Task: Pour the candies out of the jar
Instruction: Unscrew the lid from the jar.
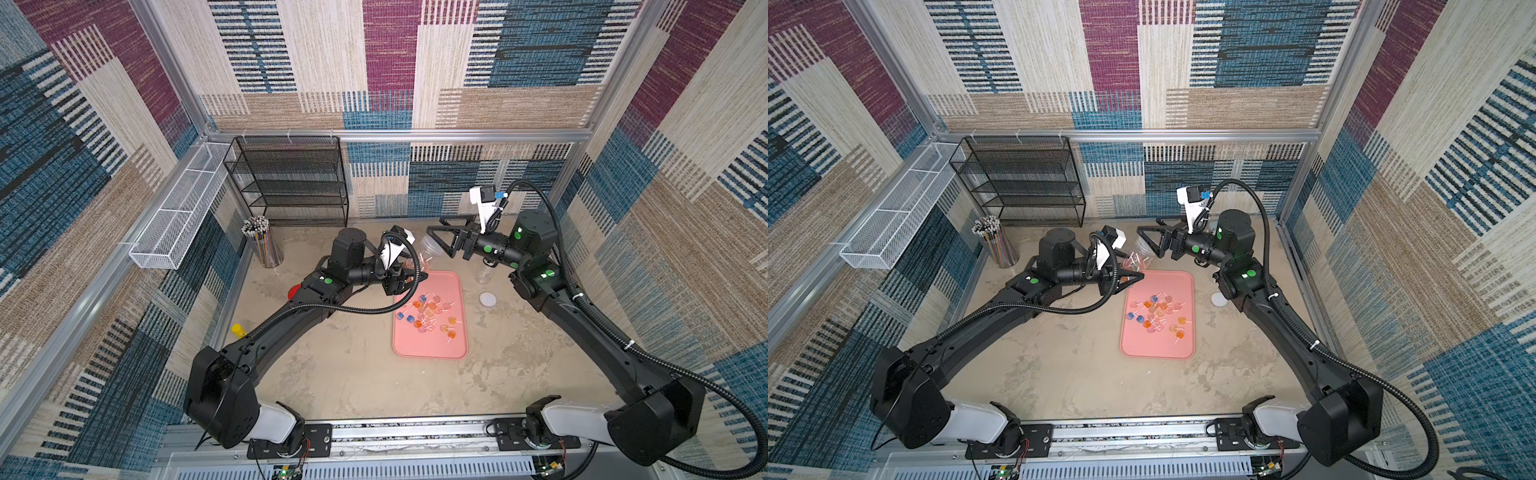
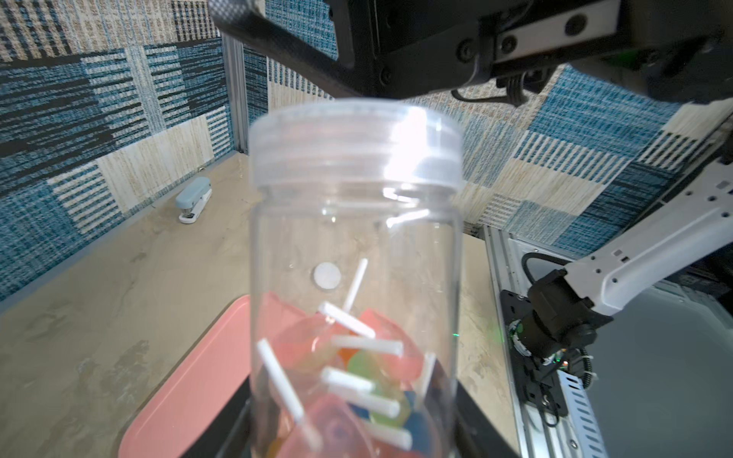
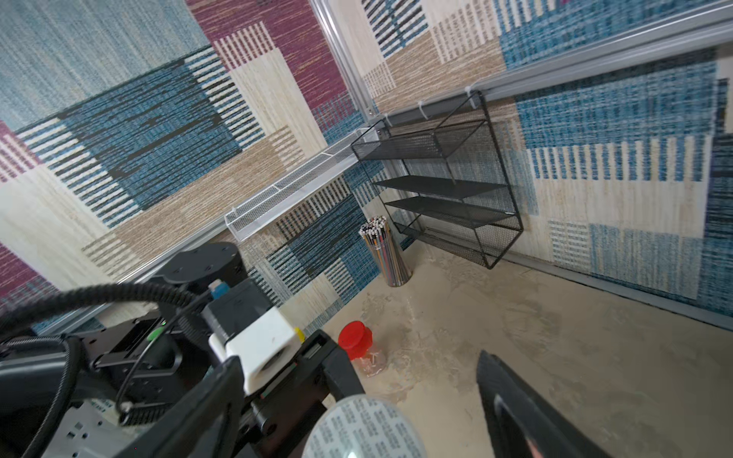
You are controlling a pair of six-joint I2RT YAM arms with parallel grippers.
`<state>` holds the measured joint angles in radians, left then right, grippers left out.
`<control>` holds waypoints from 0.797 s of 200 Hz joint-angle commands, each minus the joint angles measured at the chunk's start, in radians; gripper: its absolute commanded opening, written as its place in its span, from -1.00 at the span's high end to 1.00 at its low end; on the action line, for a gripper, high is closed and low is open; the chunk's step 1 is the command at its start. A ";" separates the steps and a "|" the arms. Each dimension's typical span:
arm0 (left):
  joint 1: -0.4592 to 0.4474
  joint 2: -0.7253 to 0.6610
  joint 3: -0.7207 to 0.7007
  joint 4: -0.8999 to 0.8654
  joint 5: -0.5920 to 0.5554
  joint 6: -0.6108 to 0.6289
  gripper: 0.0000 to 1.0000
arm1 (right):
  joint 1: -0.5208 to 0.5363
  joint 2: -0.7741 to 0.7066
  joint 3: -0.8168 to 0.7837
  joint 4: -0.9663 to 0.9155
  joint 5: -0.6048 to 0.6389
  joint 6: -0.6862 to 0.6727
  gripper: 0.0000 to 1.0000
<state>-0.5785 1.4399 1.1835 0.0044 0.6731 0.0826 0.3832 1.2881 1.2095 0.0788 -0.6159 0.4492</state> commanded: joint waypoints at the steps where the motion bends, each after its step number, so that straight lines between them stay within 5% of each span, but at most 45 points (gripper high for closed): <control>1: -0.019 0.001 0.011 -0.018 -0.183 0.062 1.00 | 0.010 0.019 0.001 -0.043 0.086 0.069 -0.81; 64: -0.072 0.002 0.002 -0.007 -0.374 0.110 1.00 | 0.035 0.025 -0.064 -0.036 0.113 0.151 -0.69; 159: -0.088 0.010 0.008 -0.017 -0.423 0.122 1.00 | 0.053 0.032 -0.071 -0.025 0.139 0.161 -0.40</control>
<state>-0.6659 1.4528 1.1851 -0.0238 0.2653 0.1860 0.4316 1.3186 1.1358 0.0254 -0.4873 0.6044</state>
